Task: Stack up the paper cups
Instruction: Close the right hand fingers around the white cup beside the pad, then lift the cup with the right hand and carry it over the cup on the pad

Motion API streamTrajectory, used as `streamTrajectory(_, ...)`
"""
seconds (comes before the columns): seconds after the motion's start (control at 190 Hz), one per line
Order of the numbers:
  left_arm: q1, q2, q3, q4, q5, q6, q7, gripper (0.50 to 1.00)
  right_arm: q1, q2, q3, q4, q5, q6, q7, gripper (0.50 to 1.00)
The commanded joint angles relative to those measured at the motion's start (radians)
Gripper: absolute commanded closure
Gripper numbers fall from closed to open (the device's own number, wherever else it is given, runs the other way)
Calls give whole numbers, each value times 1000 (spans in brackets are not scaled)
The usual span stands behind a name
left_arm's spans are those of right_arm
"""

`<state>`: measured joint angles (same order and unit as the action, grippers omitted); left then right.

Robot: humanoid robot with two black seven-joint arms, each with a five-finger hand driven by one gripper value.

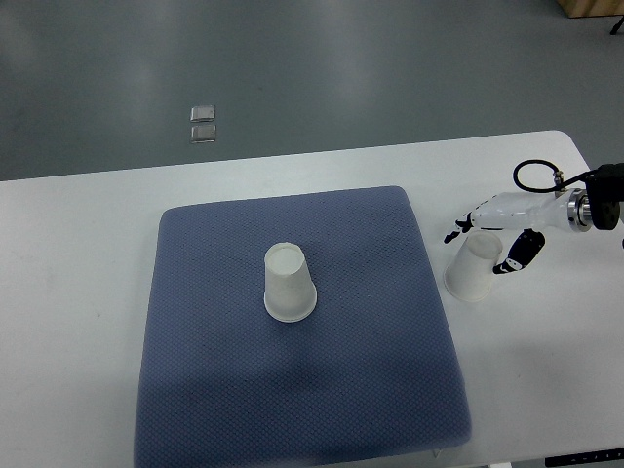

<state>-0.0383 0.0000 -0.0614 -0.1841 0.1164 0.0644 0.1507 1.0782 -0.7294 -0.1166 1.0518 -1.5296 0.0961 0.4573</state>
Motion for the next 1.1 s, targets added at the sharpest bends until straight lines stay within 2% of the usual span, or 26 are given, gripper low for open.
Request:
streamTrajectory(0.0,0,0,0,0,0,0,0,500,0,-1,0,0,-1,1,3,697)
streamTrajectory(0.09,0,0,0,0,0,0,1,500,0,1,0,5,-1,1,4,707)
streamTrajectory(0.195,0,0,0,0,0,0,0,500,0,4,0,8,-4,5,4,744)
streamTrajectory(0.237,0,0,0,0,0,0,0,500,0,4,0,8,-4,7,4,775)
streamTrajectory(0.343,0,0,0,0,-1,0,0,500,0,4,-2,8,-4,7,4,805)
streamTrajectory(0.448,0,0,0,0,0,0,0,500,0,4,-2,8,-4,8,4,812)
streamTrajectory(0.564,0,0,0,0,0,0,0,500,2,4,-2,8,-6,8,4,846)
streamTrajectory(0.864,0,0,0,0,0,0,0,500,37,-5,0,8,-3,10,6,863)
streamTrajectory(1.096,0,0,0,0,0,0,0,500,128,-12,2,11,2,34,6,865)
